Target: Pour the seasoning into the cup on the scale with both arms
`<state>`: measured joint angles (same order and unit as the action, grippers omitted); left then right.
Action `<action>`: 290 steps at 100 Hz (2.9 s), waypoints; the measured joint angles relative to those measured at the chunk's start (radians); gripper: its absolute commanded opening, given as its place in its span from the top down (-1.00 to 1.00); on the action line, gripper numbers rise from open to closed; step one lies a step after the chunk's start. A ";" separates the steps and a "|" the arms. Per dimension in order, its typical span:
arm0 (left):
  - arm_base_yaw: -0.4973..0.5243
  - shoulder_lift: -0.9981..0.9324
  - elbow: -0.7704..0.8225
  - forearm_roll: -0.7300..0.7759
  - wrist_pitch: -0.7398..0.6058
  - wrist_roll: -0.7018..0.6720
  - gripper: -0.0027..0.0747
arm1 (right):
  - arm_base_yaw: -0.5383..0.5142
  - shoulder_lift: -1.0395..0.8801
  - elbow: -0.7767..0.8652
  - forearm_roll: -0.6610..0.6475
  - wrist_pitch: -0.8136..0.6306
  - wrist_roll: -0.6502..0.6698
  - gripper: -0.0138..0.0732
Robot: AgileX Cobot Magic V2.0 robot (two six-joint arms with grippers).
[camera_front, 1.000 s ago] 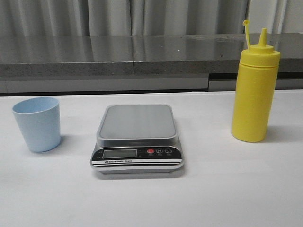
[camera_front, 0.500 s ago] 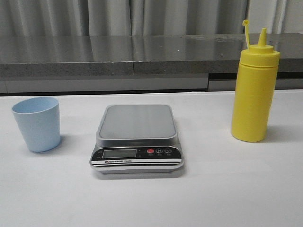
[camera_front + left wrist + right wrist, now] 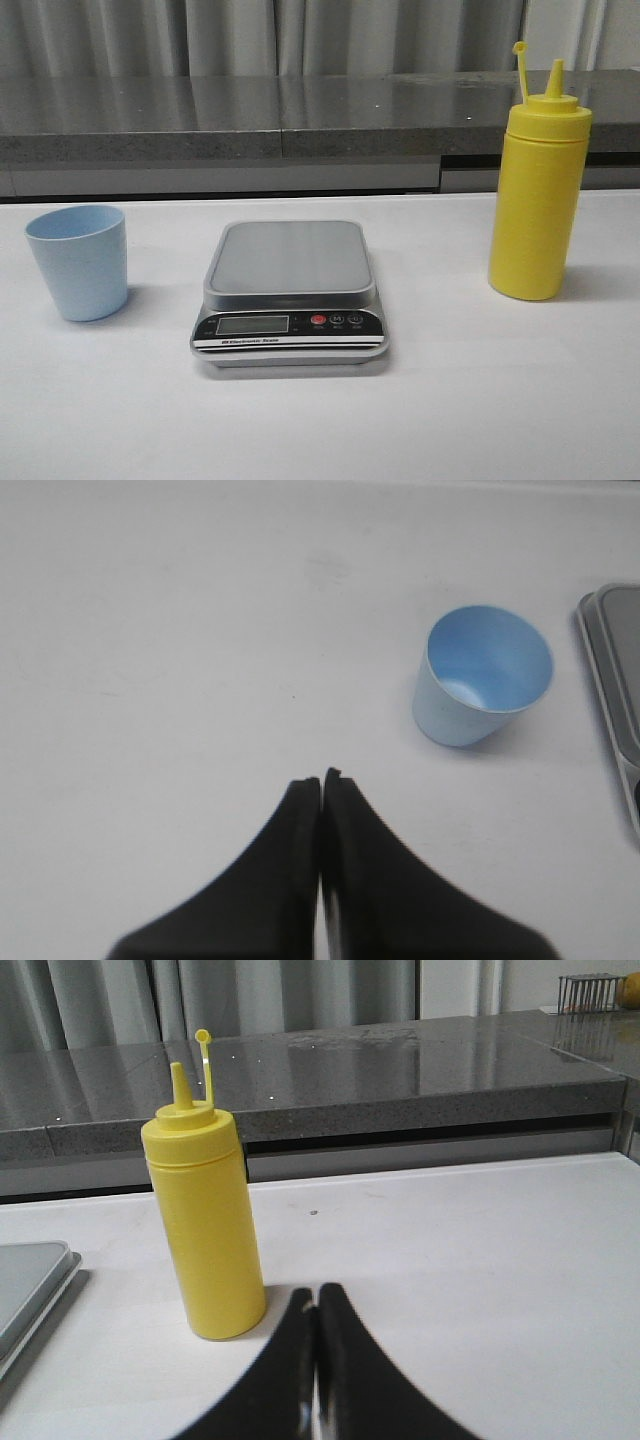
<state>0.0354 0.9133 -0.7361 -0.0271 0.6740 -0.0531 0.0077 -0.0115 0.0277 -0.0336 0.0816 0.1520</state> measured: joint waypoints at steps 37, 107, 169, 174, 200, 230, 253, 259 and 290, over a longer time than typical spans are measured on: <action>0.002 0.337 -0.239 -0.037 0.045 0.063 -0.44 | 0.000 0.000 0.000 0.000 0.000 0.000 0.82; -0.123 0.735 -0.534 -0.176 0.174 0.157 -0.44 | 0.000 0.000 0.000 0.000 0.000 0.000 0.82; -0.123 0.939 -0.552 -0.182 0.176 0.157 -0.30 | 0.000 0.000 0.000 0.000 0.000 0.000 0.82; -0.123 0.946 -0.552 -0.182 0.176 0.157 -0.13 | 0.000 0.000 0.000 0.000 0.000 0.000 0.82; -0.123 0.950 -0.554 -0.192 0.173 0.157 0.98 | 0.000 0.000 0.000 0.000 0.000 0.000 0.82; -0.123 0.948 -0.597 -0.208 0.194 0.157 0.98 | 0.000 0.000 0.000 0.000 0.000 0.000 0.82; -0.165 0.881 -0.742 -0.193 0.269 0.157 0.99 | 0.000 0.000 0.000 0.000 0.000 0.000 0.82; -0.198 0.876 -0.791 -0.178 0.288 0.157 0.99 | 0.000 0.000 0.000 0.000 0.000 0.000 0.82; -0.400 0.914 -0.945 -0.144 0.341 0.146 0.98 | 0.000 0.000 0.000 0.000 0.000 0.000 0.82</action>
<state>-0.3649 1.8275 -1.6811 -0.1714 1.0155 0.0926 0.0077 -0.0115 0.0277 -0.0336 0.0816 0.1520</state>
